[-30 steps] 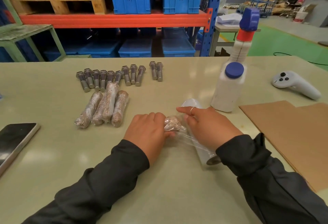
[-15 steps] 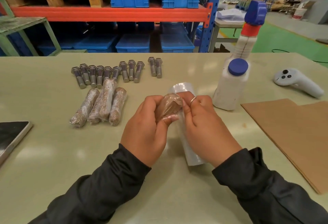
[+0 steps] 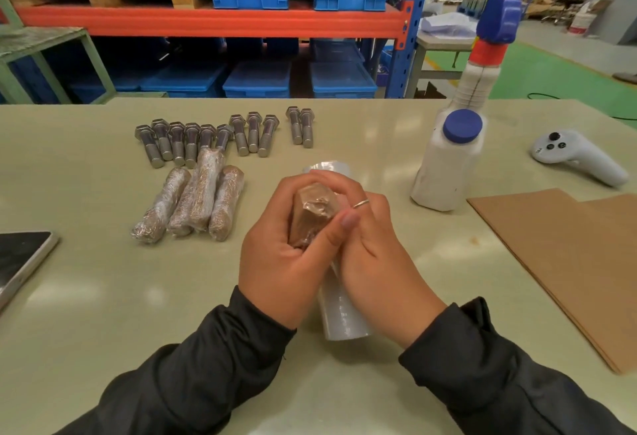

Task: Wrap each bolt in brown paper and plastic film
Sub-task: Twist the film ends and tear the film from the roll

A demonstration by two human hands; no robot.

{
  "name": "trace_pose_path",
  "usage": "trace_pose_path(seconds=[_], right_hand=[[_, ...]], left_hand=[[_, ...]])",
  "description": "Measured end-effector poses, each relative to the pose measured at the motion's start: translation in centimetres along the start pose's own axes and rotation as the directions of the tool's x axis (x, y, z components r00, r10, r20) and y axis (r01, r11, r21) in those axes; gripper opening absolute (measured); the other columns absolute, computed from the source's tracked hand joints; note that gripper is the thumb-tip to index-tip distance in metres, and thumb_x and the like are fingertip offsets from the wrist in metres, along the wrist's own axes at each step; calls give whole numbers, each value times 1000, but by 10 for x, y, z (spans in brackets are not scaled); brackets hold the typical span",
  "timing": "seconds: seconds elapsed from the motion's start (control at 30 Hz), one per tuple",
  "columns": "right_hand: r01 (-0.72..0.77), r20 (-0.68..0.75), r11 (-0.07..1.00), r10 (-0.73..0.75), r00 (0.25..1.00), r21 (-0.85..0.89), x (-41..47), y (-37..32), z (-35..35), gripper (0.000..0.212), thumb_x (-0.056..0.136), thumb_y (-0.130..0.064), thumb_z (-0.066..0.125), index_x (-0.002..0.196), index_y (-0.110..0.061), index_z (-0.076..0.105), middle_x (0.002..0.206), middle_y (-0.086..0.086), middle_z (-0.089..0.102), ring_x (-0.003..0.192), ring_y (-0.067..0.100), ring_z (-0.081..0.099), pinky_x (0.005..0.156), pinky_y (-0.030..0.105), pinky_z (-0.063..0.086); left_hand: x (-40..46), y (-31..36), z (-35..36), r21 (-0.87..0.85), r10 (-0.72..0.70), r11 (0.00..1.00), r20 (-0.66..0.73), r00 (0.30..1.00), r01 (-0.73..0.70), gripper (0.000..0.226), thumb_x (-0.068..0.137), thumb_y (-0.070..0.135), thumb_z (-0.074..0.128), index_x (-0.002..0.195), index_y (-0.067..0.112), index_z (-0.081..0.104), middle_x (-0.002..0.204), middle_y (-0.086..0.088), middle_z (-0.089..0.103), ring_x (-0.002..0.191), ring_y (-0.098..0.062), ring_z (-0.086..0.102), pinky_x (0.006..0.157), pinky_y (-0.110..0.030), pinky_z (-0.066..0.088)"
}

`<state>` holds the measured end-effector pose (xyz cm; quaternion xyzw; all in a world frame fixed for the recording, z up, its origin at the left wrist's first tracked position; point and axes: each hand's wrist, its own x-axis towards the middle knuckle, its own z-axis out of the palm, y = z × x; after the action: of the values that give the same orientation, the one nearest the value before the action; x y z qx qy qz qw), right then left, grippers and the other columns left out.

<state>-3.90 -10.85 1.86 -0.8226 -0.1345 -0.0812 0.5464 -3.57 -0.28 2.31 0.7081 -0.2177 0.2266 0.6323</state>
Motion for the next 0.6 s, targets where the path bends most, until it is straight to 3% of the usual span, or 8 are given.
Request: trace_pose_path(seconds=[0.1, 0.17, 0.3, 0.4, 0.5, 0.6], right_hand=[[-76, 46, 987, 71, 996, 140, -1, 0, -2, 30, 96, -45, 30, 117, -59, 45, 119, -4, 38, 99, -12, 49, 84, 3, 42], [-108, 68, 981, 98, 993, 162, -2, -2, -3, 35, 90, -54, 24, 117, -58, 47, 125, -6, 38, 103, -17, 44, 86, -1, 38], [-143, 83, 980, 132, 988, 139, -5, -5, 0, 33, 81, -63, 18, 101, -70, 42, 128, -15, 35, 127, 2, 33, 96, 7, 34], [-132, 98, 972, 115, 989, 192, -4, -9, -2, 37, 87, -62, 16, 104, -65, 49, 121, -31, 43, 131, 8, 31, 106, 22, 31], [-217, 157, 945, 182, 971, 244, -2, -10, -6, 56, 84, -65, 21, 119, -39, 57, 132, 0, 48, 131, 14, 35, 111, 37, 29], [-305, 234, 912, 245, 941, 272, -2, -12, -10, 53, 86, -67, 35, 117, -31, 57, 131, 11, 45, 124, 18, 45, 107, 42, 35]], left_hand=[[-2, -3, -1, 16, -35, 999, 19, 999, 35, 16, 77, 43, 58, 90, 35, 54, 79, 19, 61, 71, 2, 57, 66, -9, 44], [-1, -5, -3, 25, -30, 999, 11, 999, 29, 13, 78, 44, 56, 86, 33, 54, 73, 11, 59, 64, -3, 54, 61, -12, 43], [2, -5, -4, -23, -46, 999, 19, 999, 47, 32, 77, 62, 52, 83, 30, 55, 59, 16, 52, 46, 1, 44, 47, -12, 36], [3, -6, -4, -72, -47, 996, 19, 999, 48, 21, 84, 50, 45, 78, 35, 58, 65, 18, 57, 51, 3, 48, 50, -7, 37], [4, -8, -5, -42, -32, 999, 18, 999, 33, 20, 85, 43, 43, 75, 39, 60, 74, 19, 60, 62, 0, 53, 59, -11, 41], [-1, -9, -7, 127, 9, 992, 92, 996, -21, 13, 83, 46, 44, 84, 37, 53, 65, 23, 56, 56, 1, 50, 56, -9, 37]])
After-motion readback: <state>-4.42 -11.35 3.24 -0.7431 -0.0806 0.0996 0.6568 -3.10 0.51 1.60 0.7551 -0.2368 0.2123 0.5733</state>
